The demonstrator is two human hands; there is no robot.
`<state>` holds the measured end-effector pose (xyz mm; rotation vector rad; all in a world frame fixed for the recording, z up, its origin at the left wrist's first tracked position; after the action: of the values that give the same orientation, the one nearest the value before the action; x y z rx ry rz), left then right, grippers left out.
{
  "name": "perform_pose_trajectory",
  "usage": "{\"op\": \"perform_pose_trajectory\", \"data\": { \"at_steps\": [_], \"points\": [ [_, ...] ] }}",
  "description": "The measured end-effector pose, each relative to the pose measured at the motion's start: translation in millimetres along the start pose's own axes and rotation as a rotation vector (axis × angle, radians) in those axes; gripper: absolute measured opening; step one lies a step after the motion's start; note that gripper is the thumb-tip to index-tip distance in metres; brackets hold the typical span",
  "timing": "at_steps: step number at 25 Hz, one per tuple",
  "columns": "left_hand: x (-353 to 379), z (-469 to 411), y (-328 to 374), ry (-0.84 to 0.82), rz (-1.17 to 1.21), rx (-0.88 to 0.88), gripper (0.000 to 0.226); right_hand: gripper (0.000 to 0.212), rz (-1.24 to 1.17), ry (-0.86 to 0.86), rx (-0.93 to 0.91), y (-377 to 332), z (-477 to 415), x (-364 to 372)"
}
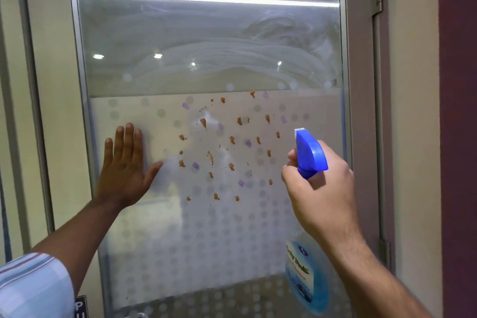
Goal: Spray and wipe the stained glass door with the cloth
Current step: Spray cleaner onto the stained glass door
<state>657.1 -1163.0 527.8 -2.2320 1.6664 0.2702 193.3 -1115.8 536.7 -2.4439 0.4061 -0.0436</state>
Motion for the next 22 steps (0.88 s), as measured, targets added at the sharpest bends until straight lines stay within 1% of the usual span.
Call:
{"op": "perform_pose_trajectory", "data": {
  "at_steps": [2, 5, 9, 12, 14, 16, 22],
  "points": [
    [0, 0, 1, -0.003, 0.0, -0.002, 0.1, 0.01, -0.027, -0.051, -0.003, 0, 6, -4],
    [-4, -1, 4, -0.027, -0.007, -0.01, 0.099, 0.004, -0.039, -0.146, -0.046, -7, 22, -1],
    [-8, -2, 6, -0.063, -0.053, -0.029, 0.099, 0.003, -0.036, -0.261, -0.071, -16, 48, 13],
    [-9, -1, 6, -0.066, -0.061, -0.035, 0.099, 0.011, 0.009, -0.324, -0.045, -15, 65, 21],
    [-9, -1, 6, -0.06, -0.061, -0.03, 0.098, 0.017, 0.077, -0.346, -0.032, -13, 73, 23],
    [-9, 0, 7, -0.058, -0.061, -0.032, 0.098, 0.018, 0.087, -0.338, -0.016, -11, 78, 23],
    [-9, -1, 7, -0.078, -0.05, -0.039, 0.098, 0.004, -0.014, -0.338, 0.005, -11, 82, 23]
  ]
}}
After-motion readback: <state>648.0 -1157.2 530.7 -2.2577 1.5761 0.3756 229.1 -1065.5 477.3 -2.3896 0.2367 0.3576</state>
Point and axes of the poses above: each hand's wrist, its own z-axis away from the middle knuckle, its own x-axis out of the palm, y = z × x, the point moved 1 cm from there along -z, towards the middle knuckle, and after that the axes turned 6 degrees about z, right-handed, at the moved point
